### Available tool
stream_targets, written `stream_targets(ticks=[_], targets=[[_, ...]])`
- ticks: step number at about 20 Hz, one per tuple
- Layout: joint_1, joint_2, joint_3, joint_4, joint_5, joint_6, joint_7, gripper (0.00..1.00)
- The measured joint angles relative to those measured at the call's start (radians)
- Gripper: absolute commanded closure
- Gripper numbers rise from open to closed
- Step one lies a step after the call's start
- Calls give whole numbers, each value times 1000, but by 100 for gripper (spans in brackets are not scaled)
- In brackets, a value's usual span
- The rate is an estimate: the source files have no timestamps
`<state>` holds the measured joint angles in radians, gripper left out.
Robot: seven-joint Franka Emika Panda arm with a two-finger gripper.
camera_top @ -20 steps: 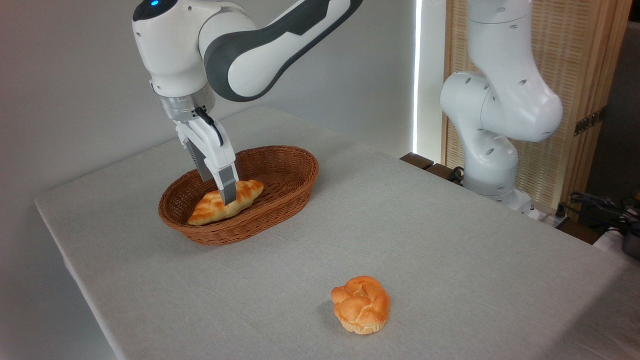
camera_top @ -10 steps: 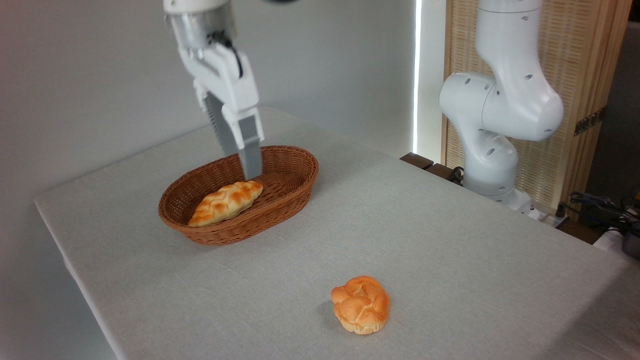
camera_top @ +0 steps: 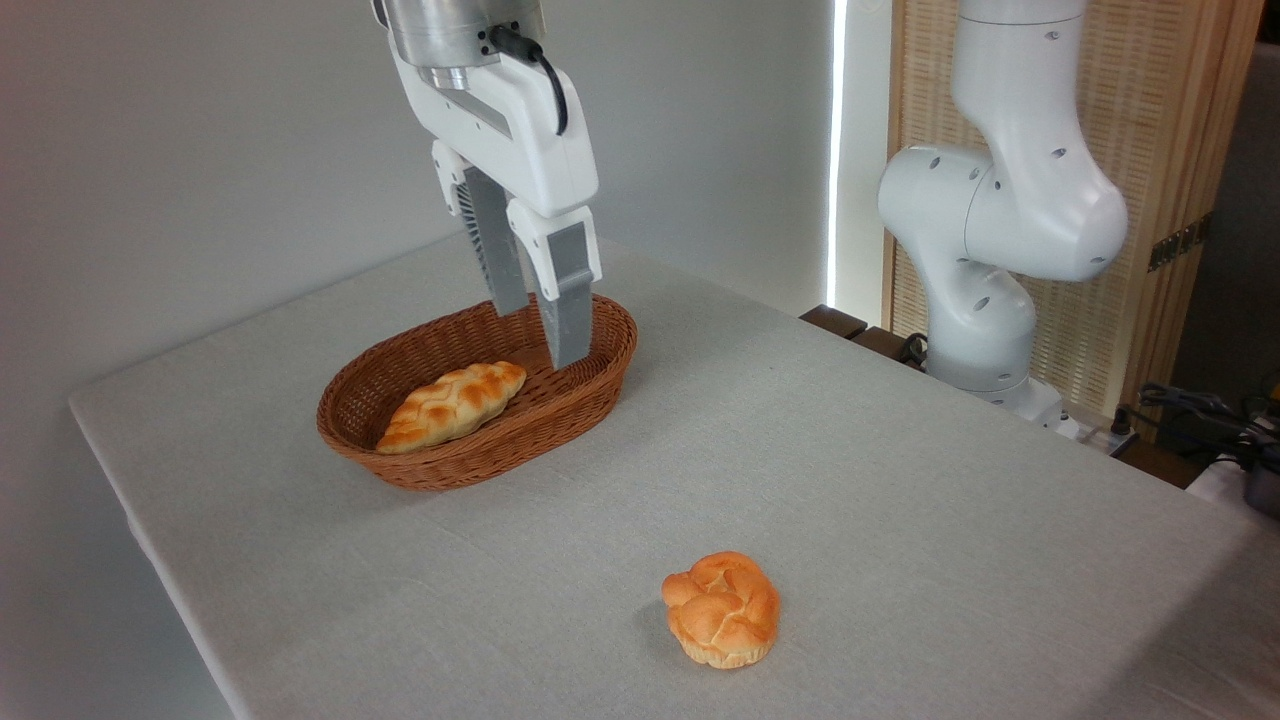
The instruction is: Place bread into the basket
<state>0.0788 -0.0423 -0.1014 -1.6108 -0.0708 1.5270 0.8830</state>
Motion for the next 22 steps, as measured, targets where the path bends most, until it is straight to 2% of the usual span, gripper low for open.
stream_targets(ticks=[6,10,18,22], targets=[[-15,0,18,2,-1,-12,-6,0],[-55,2,18,2,-1,62,-117,0],[-60,3,20,1,1,76,-149,0],[-63,4,20,0,35,74,-149,0]])
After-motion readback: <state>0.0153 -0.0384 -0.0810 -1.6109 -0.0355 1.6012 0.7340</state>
